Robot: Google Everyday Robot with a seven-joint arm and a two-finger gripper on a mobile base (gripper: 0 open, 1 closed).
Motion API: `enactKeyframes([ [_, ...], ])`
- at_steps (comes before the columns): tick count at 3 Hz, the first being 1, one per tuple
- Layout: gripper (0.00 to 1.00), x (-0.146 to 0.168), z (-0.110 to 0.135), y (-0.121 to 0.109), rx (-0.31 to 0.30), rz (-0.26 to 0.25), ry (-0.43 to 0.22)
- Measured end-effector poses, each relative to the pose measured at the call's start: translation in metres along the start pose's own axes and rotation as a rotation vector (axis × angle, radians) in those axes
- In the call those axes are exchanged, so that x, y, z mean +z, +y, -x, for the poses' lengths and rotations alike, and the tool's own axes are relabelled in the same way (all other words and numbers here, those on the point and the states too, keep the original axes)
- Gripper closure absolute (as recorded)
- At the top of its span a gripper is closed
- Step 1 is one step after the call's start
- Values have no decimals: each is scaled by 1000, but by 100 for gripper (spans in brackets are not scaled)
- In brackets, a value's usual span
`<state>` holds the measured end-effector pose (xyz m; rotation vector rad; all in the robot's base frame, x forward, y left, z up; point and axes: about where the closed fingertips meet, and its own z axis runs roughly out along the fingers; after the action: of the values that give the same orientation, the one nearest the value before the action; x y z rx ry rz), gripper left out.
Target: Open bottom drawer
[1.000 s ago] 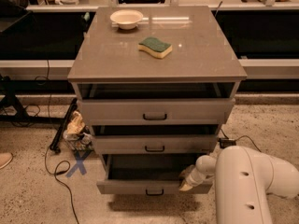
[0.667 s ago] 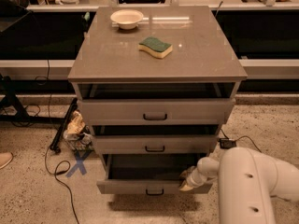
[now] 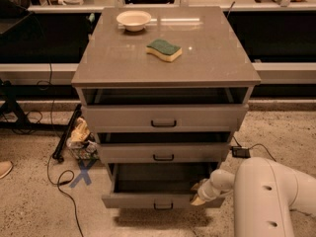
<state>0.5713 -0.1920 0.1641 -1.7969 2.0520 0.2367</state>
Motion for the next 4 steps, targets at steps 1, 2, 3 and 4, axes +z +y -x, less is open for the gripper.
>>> enactKeyframes([
  [1, 83, 2, 1, 2, 0, 3, -1],
  [2, 52, 1, 1, 2, 0, 4, -1],
  [3, 29, 3, 2, 4, 0, 7, -2],
  [4, 6, 4, 2, 6, 0, 11, -3],
])
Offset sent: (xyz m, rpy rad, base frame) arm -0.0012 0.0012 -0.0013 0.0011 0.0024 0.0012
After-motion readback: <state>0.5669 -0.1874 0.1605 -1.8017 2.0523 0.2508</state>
